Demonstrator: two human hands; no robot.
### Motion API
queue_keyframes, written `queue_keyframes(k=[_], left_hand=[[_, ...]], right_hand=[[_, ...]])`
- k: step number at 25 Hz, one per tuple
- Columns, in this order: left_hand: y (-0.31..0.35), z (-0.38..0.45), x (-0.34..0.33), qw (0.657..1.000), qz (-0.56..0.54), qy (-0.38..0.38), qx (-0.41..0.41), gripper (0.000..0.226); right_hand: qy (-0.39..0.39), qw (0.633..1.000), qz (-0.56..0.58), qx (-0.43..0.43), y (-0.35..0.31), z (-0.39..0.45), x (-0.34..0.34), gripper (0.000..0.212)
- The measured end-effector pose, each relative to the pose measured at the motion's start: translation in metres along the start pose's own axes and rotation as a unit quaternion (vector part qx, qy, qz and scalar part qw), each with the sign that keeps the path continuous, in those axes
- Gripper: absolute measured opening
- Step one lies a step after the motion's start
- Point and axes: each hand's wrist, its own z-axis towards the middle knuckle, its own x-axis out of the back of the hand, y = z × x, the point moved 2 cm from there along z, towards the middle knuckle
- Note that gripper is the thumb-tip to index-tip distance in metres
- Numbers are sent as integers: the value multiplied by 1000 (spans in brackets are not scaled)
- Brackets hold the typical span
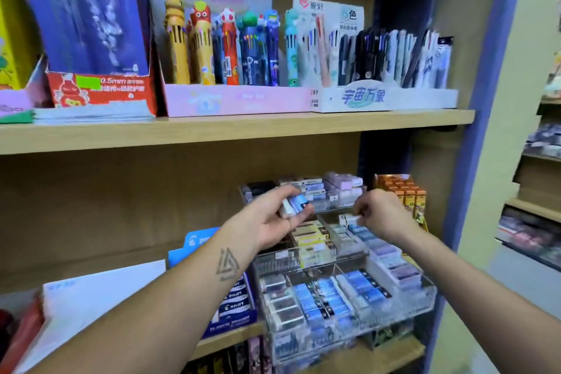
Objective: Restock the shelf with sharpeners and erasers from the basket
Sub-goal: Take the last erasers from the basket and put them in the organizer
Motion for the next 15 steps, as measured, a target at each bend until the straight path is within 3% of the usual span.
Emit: queue_keyframes(k=[5,15], left_hand=[[-15,16,11,992,110,-36,-46,17],[-19,11,17,986,99,-93,-100,27]], right_hand=[[-75,996,10,46,1,8,-8,16],[-189,980,-32,51,-15,21,-15,18]])
